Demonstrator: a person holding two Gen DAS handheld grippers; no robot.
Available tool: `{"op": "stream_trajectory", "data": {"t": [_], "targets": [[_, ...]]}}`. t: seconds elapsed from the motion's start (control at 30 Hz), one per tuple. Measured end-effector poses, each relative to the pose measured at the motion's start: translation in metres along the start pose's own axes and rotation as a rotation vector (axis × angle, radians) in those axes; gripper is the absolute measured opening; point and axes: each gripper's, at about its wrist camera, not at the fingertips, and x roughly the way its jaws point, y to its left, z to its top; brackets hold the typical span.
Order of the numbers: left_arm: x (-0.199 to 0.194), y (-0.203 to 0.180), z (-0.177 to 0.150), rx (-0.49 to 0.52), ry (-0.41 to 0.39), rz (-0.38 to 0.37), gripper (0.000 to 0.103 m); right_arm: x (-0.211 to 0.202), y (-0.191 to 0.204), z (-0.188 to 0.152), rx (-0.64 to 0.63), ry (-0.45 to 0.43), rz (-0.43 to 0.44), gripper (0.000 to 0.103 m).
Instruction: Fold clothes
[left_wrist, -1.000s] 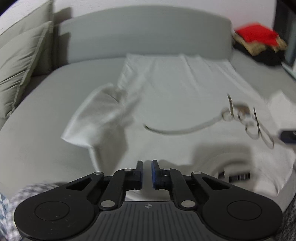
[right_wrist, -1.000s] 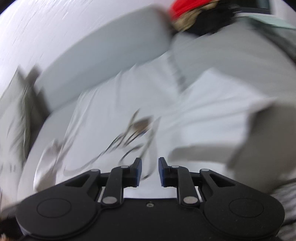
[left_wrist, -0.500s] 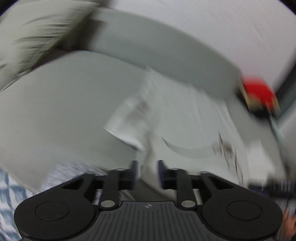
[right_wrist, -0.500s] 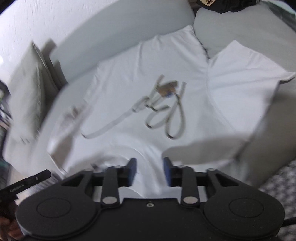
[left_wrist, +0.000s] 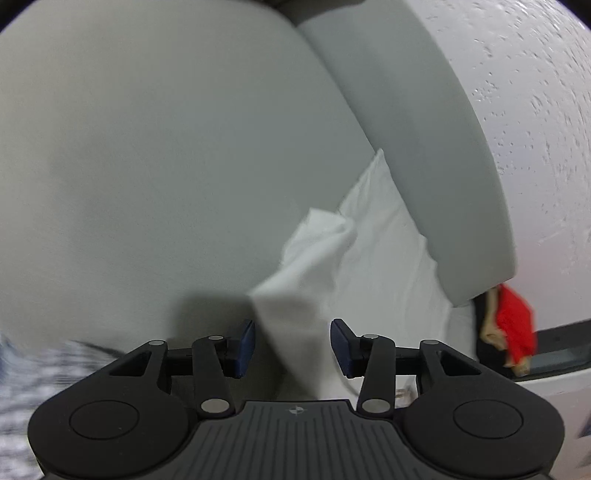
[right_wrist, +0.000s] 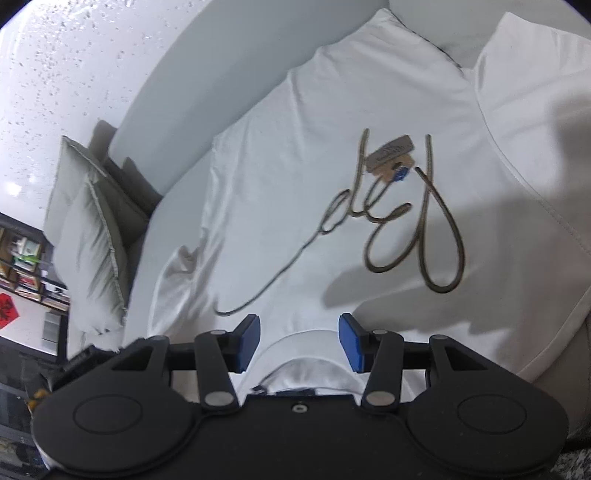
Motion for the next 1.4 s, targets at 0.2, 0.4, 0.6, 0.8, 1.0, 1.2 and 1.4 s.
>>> {"op": "stream_trajectory", "data": {"t": [0.2, 0.4, 0.6, 0.8, 1.0, 1.2, 1.4], "targets": [[0.038, 0.028, 0.015, -0.257, 0.089, -0.234, 0.036, -0.001, -0.013, -0.002, 0.043, -0.005, 0.026, 0.047], [0.008, 0.015, 0.024, -0.097, -0.144, -0.135, 0.000, -0.003, -0.014, -0.001, 0.011, -0.002, 0.021, 0.047], [-0.043, -0.042, -0.011, 0.496, -0.337, 0.086, 0.000, -0.004, -0.015, -0.002, -0.009, 0.000, 0.019, 0.047], [-0.044, -0.005, 0.002, 0.340, -0.144, 0.179, 0.038, -0.005, -0.016, -0.001, -0.001, 0.007, 0.021, 0.047], [-0.055, 0.055, 0.026, -0.116, -0.122, -0.106, 0.043, -0.006, -0.015, -0.002, -0.006, 0.007, 0.024, 0.050], [-0.024, 0.065, 0.040, -0.186, -0.012, -0.191, 0.038, -0.004, -0.007, -0.003, -0.046, 0.009, 0.010, 0.058], [0.007, 0.057, 0.054, -0.220, 0.024, -0.265, 0.031, -0.003, -0.003, -0.004, -0.077, 0.010, -0.002, 0.060]]}}
